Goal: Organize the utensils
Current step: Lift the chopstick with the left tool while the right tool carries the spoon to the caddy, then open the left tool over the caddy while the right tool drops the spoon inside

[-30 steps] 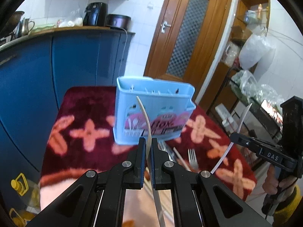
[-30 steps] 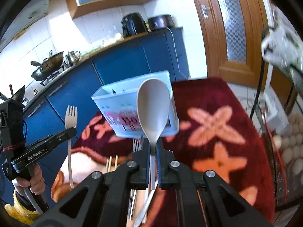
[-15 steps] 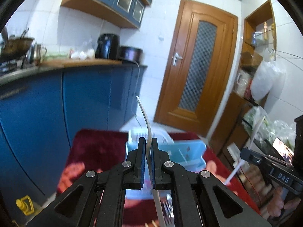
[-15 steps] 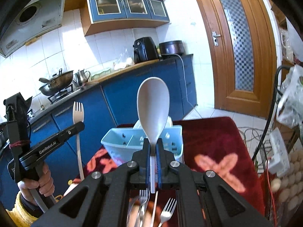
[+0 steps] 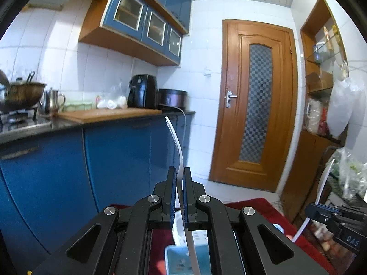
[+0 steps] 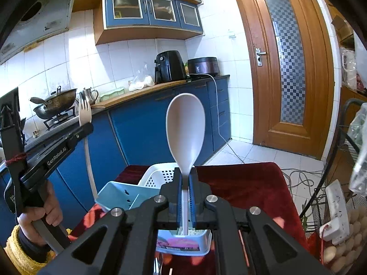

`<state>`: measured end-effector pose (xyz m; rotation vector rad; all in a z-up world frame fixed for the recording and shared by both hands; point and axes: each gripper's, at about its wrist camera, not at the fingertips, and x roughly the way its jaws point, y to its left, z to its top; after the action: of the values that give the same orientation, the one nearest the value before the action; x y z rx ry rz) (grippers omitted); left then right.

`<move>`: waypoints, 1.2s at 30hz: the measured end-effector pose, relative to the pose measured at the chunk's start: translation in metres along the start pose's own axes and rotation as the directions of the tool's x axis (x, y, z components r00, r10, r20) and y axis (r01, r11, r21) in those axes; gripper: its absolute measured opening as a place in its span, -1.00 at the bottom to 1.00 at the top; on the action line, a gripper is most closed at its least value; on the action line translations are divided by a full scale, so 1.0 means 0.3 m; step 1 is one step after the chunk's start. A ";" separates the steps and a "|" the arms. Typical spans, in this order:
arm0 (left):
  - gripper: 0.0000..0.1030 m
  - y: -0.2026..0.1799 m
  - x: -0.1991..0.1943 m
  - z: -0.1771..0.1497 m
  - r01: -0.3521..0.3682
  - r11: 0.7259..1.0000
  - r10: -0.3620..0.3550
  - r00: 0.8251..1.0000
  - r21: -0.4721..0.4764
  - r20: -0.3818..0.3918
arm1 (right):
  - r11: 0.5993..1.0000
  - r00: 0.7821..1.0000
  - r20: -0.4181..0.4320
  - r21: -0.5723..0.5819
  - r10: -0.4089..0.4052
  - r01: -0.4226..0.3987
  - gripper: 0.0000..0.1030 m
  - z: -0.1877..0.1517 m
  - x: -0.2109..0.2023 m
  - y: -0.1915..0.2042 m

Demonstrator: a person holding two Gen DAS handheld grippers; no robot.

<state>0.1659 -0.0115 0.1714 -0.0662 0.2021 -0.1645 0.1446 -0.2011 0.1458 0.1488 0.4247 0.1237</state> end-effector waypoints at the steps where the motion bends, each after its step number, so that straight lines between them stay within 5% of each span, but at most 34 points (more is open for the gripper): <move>1: -0.90 -0.004 0.013 -0.005 -0.006 1.000 0.006 1.000 0.006 0.004 | 1.000 1.000 -0.001 -0.005 -0.001 0.001 -0.86 -0.003 0.017 0.000; 25: -0.91 -0.026 0.133 -0.235 -0.011 1.000 0.013 0.994 0.012 -0.112 | 1.000 0.992 -0.129 -0.006 -0.002 0.001 -0.84 -0.094 0.189 -0.028; 36: -0.77 -0.036 0.126 -0.237 0.010 0.999 -0.004 0.983 0.031 -0.183 | 0.999 0.995 -0.100 0.021 0.027 -0.026 -0.35 -0.075 0.141 -0.027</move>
<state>0.1860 -0.0319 0.0954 -0.0196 0.3826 -0.1809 0.1741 -0.1999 0.1072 0.1676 0.5245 0.1537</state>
